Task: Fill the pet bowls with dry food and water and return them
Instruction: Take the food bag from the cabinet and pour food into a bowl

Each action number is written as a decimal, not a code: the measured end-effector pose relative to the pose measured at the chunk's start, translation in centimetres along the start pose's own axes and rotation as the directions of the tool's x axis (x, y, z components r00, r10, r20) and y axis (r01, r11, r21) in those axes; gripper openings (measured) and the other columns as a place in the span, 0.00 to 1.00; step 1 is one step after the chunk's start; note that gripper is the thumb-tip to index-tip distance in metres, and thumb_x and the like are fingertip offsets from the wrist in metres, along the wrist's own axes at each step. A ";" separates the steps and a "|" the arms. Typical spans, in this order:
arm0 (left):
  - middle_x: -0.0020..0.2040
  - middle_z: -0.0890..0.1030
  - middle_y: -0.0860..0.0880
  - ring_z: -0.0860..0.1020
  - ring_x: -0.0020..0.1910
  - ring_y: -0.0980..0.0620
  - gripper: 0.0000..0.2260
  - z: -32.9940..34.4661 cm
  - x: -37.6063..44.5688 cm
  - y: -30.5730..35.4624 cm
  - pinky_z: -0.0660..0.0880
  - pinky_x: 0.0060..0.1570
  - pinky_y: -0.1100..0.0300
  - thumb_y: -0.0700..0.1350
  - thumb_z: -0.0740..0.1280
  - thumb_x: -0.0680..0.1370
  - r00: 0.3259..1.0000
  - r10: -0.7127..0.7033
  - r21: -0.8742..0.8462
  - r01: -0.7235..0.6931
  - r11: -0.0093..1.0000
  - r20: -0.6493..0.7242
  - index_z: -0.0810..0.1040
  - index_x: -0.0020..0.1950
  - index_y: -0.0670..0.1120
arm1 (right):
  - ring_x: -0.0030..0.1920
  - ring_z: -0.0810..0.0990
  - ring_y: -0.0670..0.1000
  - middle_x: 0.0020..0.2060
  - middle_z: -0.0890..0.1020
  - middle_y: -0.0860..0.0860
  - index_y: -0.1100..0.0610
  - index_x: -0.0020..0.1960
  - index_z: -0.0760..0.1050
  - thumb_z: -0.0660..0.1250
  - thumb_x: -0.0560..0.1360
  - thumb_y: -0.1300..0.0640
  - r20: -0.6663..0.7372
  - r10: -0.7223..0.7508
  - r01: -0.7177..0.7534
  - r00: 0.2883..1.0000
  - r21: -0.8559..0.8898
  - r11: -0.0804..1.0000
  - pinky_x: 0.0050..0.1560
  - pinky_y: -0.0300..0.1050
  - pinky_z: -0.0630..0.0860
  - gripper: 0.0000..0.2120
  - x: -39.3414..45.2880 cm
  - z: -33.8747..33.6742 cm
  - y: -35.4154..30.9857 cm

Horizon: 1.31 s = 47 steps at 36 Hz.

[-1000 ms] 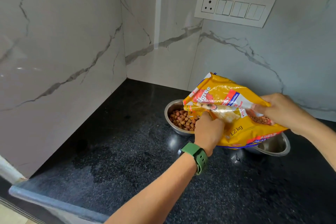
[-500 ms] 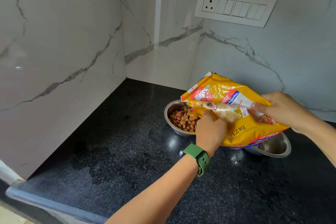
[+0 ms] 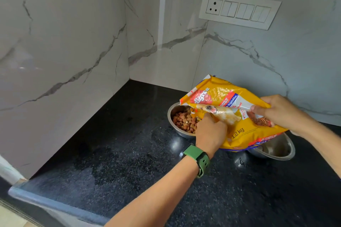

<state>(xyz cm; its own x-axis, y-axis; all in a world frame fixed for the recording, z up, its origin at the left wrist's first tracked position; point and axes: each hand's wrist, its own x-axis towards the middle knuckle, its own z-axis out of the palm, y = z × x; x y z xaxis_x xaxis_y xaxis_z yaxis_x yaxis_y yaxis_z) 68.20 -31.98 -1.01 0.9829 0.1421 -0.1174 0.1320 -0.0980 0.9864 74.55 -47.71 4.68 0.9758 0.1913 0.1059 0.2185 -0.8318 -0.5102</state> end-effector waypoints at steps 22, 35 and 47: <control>0.57 0.77 0.43 0.75 0.56 0.42 0.28 -0.1 -0.2 -0.9 0.73 0.57 0.48 0.47 0.56 0.63 1.000 -0.009 -0.046 0.010 0.999 0.008 0.71 0.61 0.42 | 0.22 0.70 0.51 0.15 0.74 0.41 0.51 0.32 0.73 0.64 0.77 0.59 0.035 0.027 -0.027 0.999 -0.012 1.000 0.26 0.40 0.64 0.15 -1.2 -0.1 -0.9; 0.56 0.79 0.41 0.76 0.55 0.39 0.25 0.2 -0.5 -2.5 0.73 0.52 0.51 0.45 0.59 0.70 0.998 0.051 0.161 -0.058 0.985 0.046 0.66 0.67 0.44 | 0.21 0.72 0.54 0.22 0.77 0.52 0.53 0.36 0.77 0.63 0.77 0.60 -0.066 0.128 -0.112 0.990 0.208 0.972 0.25 0.39 0.67 0.12 -3.7 3.4 2.7; 0.56 0.80 0.42 0.79 0.53 0.41 0.35 -0.8 0.4 -3.2 0.77 0.54 0.50 0.42 0.61 0.75 0.992 0.098 0.438 -0.123 0.890 0.078 0.46 0.77 0.50 | 0.45 0.79 0.59 0.42 0.81 0.57 0.61 0.54 0.76 0.62 0.77 0.57 -0.022 0.455 -0.281 0.890 0.761 0.585 0.51 0.58 0.75 0.09 -6.5 9.4 5.3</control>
<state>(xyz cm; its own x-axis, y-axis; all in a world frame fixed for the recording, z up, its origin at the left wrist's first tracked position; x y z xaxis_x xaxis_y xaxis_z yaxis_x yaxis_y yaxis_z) 68.04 -30.84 -4.15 0.9981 0.0543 -0.0288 0.0535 -0.5363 0.8423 69.32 -48.47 -6.77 0.9682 -0.2198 -0.1195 -0.1534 -0.1441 -0.9776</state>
